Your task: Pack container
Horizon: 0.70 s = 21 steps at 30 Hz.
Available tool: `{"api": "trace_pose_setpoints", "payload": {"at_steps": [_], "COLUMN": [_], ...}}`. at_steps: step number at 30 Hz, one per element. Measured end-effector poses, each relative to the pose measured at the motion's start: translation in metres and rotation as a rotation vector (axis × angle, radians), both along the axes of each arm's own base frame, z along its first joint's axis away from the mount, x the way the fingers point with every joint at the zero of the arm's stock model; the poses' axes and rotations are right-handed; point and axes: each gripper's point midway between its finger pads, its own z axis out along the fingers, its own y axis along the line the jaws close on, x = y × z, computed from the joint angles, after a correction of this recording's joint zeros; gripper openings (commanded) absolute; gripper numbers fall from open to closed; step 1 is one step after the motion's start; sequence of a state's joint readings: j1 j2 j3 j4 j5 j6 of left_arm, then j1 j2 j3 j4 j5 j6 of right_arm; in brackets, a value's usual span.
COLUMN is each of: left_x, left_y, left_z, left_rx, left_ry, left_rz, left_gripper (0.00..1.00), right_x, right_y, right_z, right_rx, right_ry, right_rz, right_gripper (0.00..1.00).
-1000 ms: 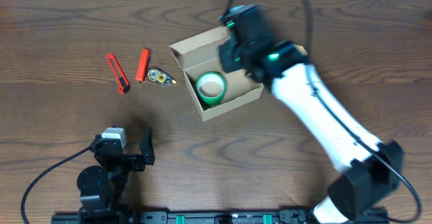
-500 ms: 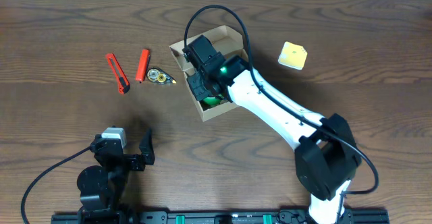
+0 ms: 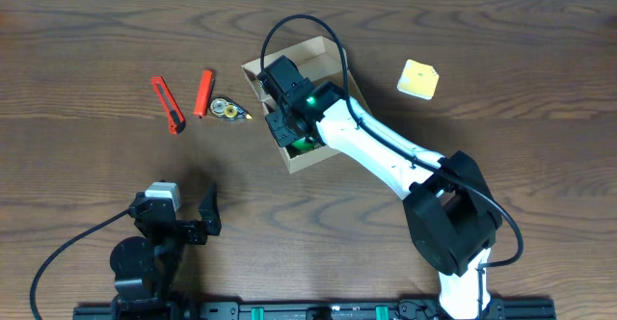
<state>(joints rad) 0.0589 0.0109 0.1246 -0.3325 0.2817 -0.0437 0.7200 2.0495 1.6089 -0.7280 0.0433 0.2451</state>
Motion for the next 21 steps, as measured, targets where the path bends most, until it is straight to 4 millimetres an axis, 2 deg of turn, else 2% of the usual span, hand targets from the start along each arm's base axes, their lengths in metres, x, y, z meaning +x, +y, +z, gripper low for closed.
{"api": "trace_pose_setpoints", "payload": {"at_steps": [7,11,14,16,21], "left_x": [0.000,0.000,0.000,0.000,0.000], "left_y": [0.000,0.000,0.000,0.000,0.000], "left_z": [0.000,0.000,0.000,0.000,0.000], "left_rx": [0.000,0.000,0.000,0.000,0.000], "left_ry": [0.000,0.000,0.000,0.000,0.000], "left_rz": [0.000,0.000,0.000,0.000,0.000], "left_gripper": [0.95,0.95,0.95,0.95,0.95], "right_x": [-0.004,-0.005,-0.006,-0.007,-0.015], "right_y": [0.003,0.002,0.003,0.003,-0.002], "right_z": [-0.001,-0.001,-0.001,-0.001,0.001], "right_rx": [0.015,0.016,0.021,0.023,-0.004], "right_ry": [0.019,0.029,0.034,0.038,0.077], "right_rz": [0.010,0.004,0.007,0.004,0.007], "right_gripper": [0.03,0.16,0.36,0.46,0.49]}}
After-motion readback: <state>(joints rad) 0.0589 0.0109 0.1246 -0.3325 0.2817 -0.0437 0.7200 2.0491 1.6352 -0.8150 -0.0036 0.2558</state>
